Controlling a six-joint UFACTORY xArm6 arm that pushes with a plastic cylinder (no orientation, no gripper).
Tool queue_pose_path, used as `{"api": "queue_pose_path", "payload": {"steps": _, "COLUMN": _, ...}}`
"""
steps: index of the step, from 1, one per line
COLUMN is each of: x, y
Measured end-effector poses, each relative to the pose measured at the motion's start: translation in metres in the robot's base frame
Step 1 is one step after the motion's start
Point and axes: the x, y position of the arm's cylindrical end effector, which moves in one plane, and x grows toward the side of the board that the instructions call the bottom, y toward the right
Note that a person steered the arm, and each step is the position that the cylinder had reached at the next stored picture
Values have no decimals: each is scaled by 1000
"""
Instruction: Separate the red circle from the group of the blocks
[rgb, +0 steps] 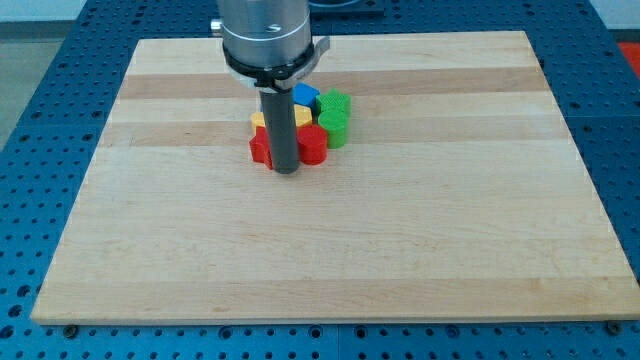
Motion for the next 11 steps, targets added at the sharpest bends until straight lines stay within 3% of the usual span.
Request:
{"api": "queue_pose_path", "payload": {"steps": 5, "x": -61, "y": -99}}
{"api": "queue_pose_path", "payload": {"steps": 11, "x": -180, "y": -144}}
